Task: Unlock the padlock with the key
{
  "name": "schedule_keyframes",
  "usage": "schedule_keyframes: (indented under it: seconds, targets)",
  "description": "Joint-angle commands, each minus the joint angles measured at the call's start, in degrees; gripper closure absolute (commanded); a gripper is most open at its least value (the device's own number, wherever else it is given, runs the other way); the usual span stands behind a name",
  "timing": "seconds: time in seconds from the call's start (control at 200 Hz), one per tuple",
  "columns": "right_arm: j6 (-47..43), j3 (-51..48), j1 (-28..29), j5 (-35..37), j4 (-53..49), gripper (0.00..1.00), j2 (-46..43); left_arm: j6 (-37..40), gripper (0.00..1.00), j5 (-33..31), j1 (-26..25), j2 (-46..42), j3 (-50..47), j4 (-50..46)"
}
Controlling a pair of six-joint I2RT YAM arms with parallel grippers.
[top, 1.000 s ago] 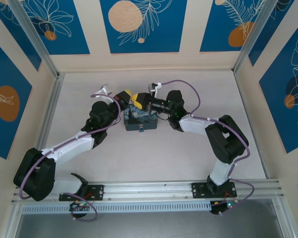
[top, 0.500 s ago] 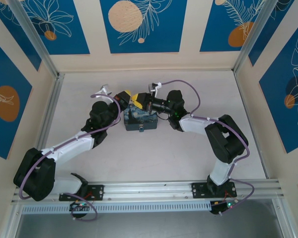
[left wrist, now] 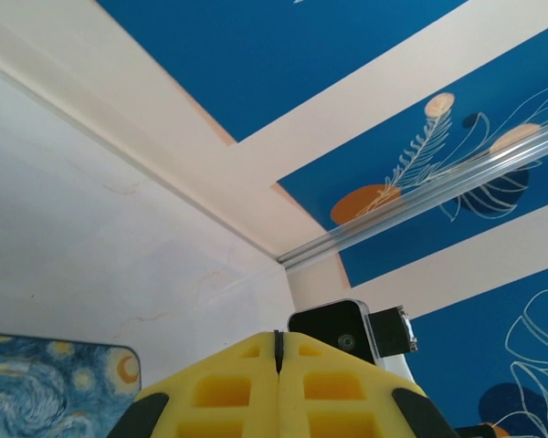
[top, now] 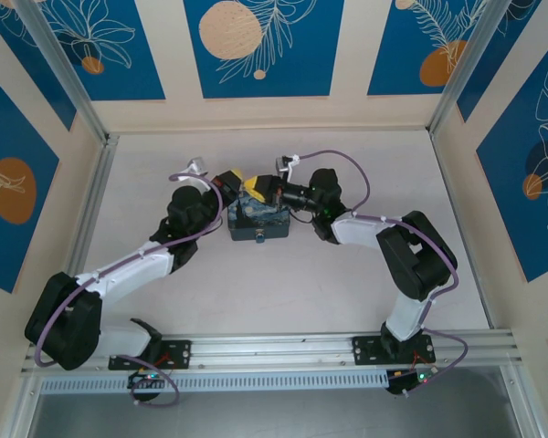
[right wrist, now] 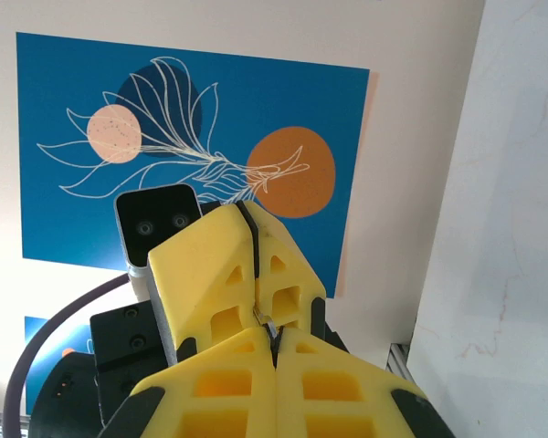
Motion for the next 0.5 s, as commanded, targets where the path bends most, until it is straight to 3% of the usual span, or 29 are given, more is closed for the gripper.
schedule_keyframes:
  seconds: [0.0, 0.045, 0.16, 0.22, 0.35, 0.37, 0.495]
  targets:
    - [-1.77, -2.57, -1.25, -0.33, 0.44, 1.00, -1.53, 1.74, 0.89, -1.07, -0.70, -2.36, 2.52, -6.11]
    - [-2.58, -3.72, -1.67, -0.50, -0.54, 1.00, -2.23, 2.48, 0.78, -1.41, -0.71, -3.34, 2.98, -8.65]
    - [-4.74, -6.88, -2.92, -1.13, -3.67, 1.00, -4.29, 3.61, 0.36, -2.37, -0.71, -6.31, 2.77, -14.27]
    - [-5.83, -8.52, -3.75, -1.48, -5.18, 1.00, -5.29, 4.82, 0.24, -2.53, -0.71, -8.12, 2.49, -17.64]
    - [-8.67, -11.74, -6.18, -2.57, -9.47, 1.00, -7.74, 8.27, 0.07, -2.79, -0.70, -11.07, 2.84, -28.43]
    - [-9.17, -12.17, -6.60, -2.78, -10.18, 1.00, -8.17, 8.94, 0.01, -2.61, -0.71, -11.37, 2.91, -30.07]
    - [-12.86, -14.31, -8.75, -3.56, -15.38, 1.00, -11.07, 13.86, 0.00, -0.32, -0.77, -12.28, 3.51, -40.36]
